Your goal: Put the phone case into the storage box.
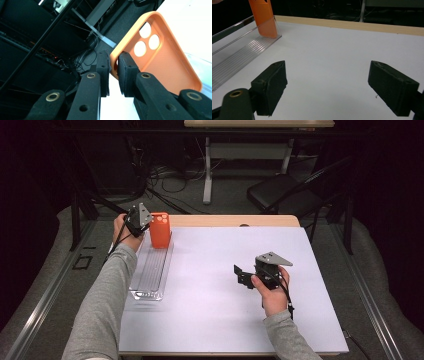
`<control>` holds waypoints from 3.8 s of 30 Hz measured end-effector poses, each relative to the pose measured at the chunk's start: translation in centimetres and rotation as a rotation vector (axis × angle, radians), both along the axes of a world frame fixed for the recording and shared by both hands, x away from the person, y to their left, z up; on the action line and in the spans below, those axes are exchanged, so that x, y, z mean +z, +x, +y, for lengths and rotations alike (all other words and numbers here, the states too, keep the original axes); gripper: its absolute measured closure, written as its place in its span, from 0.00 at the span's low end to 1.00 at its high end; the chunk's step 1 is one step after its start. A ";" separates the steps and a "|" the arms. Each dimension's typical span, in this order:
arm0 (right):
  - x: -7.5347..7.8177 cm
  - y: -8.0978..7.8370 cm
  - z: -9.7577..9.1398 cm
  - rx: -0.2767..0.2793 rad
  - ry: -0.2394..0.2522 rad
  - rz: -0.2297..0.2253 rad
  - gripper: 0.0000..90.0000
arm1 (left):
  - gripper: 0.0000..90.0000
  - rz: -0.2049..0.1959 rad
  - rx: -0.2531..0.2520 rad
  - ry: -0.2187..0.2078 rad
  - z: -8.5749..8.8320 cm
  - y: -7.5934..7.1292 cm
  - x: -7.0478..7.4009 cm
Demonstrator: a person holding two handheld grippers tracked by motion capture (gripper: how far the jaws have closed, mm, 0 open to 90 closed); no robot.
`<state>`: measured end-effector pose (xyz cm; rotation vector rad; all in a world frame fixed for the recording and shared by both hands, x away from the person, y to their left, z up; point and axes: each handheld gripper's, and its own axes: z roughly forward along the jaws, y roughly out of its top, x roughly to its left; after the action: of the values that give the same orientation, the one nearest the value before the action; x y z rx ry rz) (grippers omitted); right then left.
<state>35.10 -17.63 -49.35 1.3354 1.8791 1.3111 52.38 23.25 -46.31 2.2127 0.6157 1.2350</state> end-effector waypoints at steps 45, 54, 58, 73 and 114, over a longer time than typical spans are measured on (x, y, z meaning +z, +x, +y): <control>-0.2 0.0 0.2 0.008 -0.007 0.002 0.17 | 0.63 0.032 0.055 -0.062 0.6 0.1 0.0; -0.1 0.0 0.2 0.010 -0.004 -0.001 0.17 | 0.54 0.028 0.061 -0.090 1.0 0.0 0.2; -0.2 0.0 0.2 0.010 -0.005 -0.001 0.17 | 0.51 0.038 0.064 -0.093 1.2 0.0 0.3; -0.1 0.0 0.2 0.009 -0.004 -0.001 0.17 | 0.47 0.109 0.118 -0.210 2.2 -0.8 1.3; 0.1 -0.1 0.2 0.014 -0.001 -0.014 0.17 | 0.28 0.383 0.112 -0.647 3.0 -3.4 4.5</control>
<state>35.03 -17.45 -49.25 1.3108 1.8827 1.3226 48.94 26.22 -41.81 1.8656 1.1191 0.5323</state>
